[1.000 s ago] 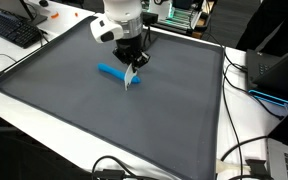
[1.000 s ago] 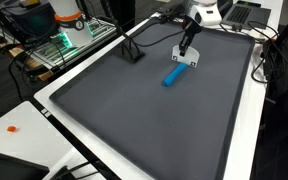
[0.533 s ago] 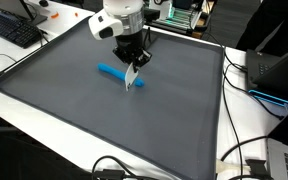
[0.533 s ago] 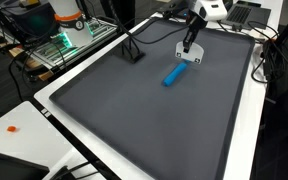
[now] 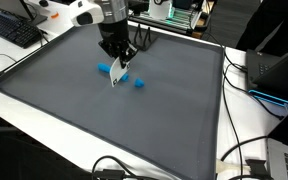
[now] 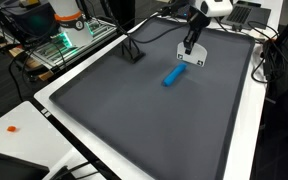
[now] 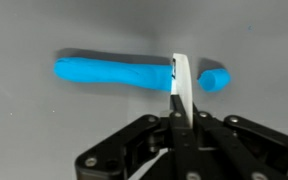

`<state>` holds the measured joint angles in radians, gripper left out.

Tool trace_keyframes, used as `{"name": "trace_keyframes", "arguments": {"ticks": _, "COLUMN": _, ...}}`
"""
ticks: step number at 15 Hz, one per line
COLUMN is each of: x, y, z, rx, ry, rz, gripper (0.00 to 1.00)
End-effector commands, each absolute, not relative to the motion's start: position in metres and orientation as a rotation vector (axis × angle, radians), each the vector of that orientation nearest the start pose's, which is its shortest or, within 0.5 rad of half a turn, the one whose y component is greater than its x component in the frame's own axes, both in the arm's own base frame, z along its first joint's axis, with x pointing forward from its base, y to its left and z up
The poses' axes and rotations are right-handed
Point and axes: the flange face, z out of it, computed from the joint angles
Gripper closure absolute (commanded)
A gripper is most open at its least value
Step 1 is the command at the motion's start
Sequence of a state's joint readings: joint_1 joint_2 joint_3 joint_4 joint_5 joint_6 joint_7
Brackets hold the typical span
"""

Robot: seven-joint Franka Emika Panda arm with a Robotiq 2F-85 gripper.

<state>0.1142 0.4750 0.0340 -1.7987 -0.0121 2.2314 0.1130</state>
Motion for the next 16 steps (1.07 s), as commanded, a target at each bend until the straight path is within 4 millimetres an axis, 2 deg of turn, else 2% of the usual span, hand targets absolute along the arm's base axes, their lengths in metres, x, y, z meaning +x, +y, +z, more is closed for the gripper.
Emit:
{"name": "trace_keyframes", "arguments": {"ticks": 1, "x": 0.637, "y": 0.081, "z": 0.278, "rx": -3.156, "ry": -0.053, "rz": 0.116, "gripper": 0.99}}
{"name": "trace_keyframes", "arguments": {"ticks": 16, "x": 0.632, "y": 0.072, "z": 0.244, "rx": -3.186, "ry": -0.064, "rz": 0.2, "gripper": 0.99}}
